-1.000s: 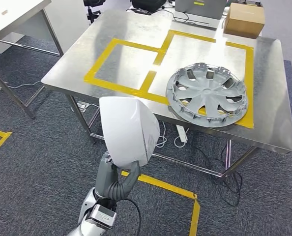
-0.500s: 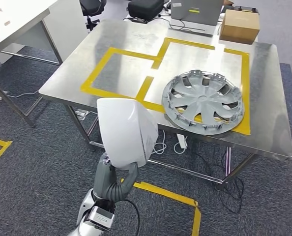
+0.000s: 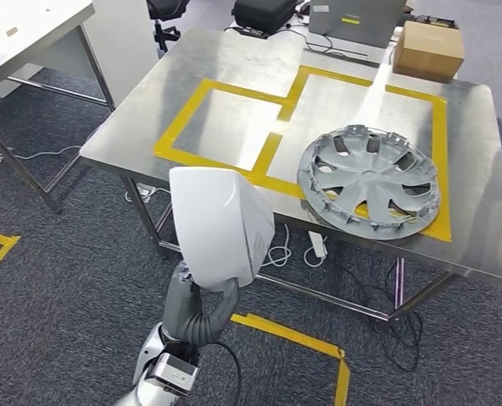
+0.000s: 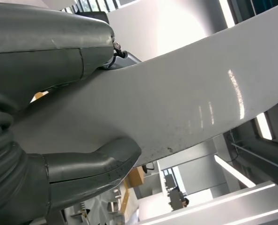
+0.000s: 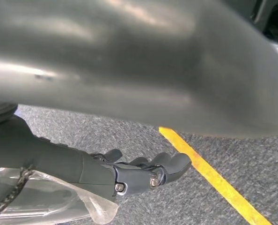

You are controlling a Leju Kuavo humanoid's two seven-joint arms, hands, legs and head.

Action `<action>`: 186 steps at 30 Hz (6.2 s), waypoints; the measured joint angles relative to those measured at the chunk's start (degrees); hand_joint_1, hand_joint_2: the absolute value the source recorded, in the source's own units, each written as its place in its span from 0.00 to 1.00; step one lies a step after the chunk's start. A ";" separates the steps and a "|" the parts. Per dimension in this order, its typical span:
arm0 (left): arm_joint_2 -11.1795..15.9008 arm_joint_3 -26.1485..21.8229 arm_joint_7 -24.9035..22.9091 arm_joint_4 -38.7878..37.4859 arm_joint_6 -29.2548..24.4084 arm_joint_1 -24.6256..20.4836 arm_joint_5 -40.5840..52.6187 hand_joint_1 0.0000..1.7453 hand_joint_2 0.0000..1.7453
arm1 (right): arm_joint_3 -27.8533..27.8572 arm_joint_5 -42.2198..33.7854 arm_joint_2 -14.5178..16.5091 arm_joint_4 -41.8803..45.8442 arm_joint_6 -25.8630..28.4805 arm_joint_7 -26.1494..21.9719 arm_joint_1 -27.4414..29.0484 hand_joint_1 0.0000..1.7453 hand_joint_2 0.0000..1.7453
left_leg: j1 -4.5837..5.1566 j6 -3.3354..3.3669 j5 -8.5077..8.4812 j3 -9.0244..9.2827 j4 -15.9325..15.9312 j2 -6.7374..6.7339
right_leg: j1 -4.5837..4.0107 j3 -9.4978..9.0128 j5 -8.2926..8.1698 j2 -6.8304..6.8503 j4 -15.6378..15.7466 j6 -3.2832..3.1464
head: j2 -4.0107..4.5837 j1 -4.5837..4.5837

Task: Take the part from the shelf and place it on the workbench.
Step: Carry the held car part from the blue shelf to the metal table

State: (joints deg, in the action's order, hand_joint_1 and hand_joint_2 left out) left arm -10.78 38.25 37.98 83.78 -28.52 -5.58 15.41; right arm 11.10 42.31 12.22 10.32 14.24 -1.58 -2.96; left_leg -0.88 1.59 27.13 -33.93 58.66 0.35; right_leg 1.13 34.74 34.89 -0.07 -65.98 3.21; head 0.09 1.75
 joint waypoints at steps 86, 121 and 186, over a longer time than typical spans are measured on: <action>0.19 -0.16 -0.15 0.17 -0.28 0.10 0.87 1.00 1.00 | 0.99 -0.15 0.24 0.02 -0.38 -0.05 0.17 0.00 0.00 | 1.28 0.67 0.90 0.87 0.76 2.16 | -0.46 -0.54 -7.36 -5.26 7.22 -2.32 | 0.00 -0.35; -0.09 -0.60 -0.15 0.31 -0.13 0.30 0.87 1.00 1.00 | 1.01 0.86 0.13 0.02 -0.27 0.03 0.02 0.00 0.00 | 0.54 0.41 -0.40 0.74 -0.94 -0.36 | -0.24 -1.56 -2.85 -0.35 4.72 -0.64 | 0.00 0.17; -0.01 -0.49 0.06 0.79 0.25 0.38 1.69 1.00 1.00 | 1.01 1.35 0.19 0.04 -1.74 0.16 0.21 0.00 0.00 | 0.87 1.04 -0.49 0.09 -0.58 -0.28 | -0.32 4.68 1.98 -0.05 -7.35 -0.21 | 0.00 -0.33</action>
State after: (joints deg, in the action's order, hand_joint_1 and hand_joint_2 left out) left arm -10.79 37.76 38.04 84.56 -28.27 -5.20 17.10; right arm 12.11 43.66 12.40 10.36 12.50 -1.42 -2.75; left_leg -0.01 2.63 26.65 -33.84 58.08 0.07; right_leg 0.81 39.42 36.86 -0.12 -73.33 3.00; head 0.09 1.43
